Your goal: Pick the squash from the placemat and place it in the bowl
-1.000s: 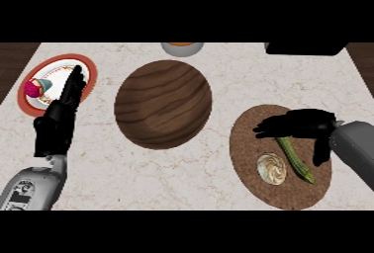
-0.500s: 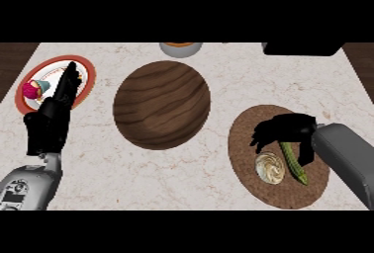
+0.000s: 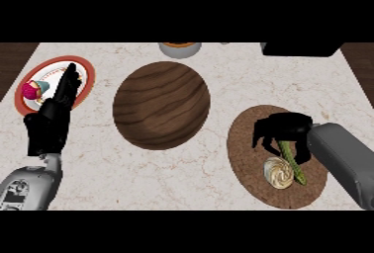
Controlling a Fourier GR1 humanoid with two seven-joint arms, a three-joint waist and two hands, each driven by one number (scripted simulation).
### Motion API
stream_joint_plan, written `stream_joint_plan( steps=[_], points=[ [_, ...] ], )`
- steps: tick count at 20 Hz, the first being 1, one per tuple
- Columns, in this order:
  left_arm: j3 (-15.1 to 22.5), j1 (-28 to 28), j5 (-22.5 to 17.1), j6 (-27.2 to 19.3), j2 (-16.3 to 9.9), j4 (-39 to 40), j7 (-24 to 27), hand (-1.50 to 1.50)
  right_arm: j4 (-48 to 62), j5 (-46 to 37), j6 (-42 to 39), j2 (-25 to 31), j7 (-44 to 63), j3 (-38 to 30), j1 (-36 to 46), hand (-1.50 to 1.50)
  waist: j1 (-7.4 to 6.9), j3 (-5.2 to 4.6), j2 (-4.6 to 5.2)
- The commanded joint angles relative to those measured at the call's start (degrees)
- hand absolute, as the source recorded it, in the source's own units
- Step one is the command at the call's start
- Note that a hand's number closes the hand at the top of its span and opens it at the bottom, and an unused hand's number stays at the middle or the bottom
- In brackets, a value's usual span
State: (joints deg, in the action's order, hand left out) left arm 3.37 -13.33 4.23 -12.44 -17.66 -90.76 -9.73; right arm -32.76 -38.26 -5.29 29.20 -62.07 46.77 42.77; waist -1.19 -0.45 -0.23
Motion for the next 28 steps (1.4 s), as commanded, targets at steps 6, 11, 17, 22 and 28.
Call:
stream_joint_plan(
  steps=[6,11,17,22,28],
  points=[
    [-0.6,0.5,0.1,0.5,-0.3,-0.3,-1.1,0.0,-5.0,3.3,-2.6,-20.2,21.5,-1.1,-3.3,1.5,0.77,0.24,-1.09],
    [-0.4,0.8,0.4,0.5,-0.3,0.9,-0.4,0.0,-4.6,3.3,-1.5,-28.3,33.5,-3.4,-2.5,1.5,1.16,0.0,-1.8],
    [-0.3,0.9,-0.1,0.7,0.1,1.1,-0.4,0.0,-13.5,10.7,5.4,-29.0,45.7,-8.5,-5.0,1.5,0.36,0.63,-2.13],
    [0.1,0.4,0.0,1.1,0.3,1.5,-0.6,0.0,-22.0,14.9,16.4,-29.1,56.9,-8.9,-6.0,1.5,-0.7,0.58,-2.43],
    [0.2,0.4,-0.2,2.0,-0.2,2.2,0.0,0.0,-29.5,14.3,30.1,-29.2,75.0,-5.6,-4.1,1.5,-1.35,0.16,-2.52]
  ],
)
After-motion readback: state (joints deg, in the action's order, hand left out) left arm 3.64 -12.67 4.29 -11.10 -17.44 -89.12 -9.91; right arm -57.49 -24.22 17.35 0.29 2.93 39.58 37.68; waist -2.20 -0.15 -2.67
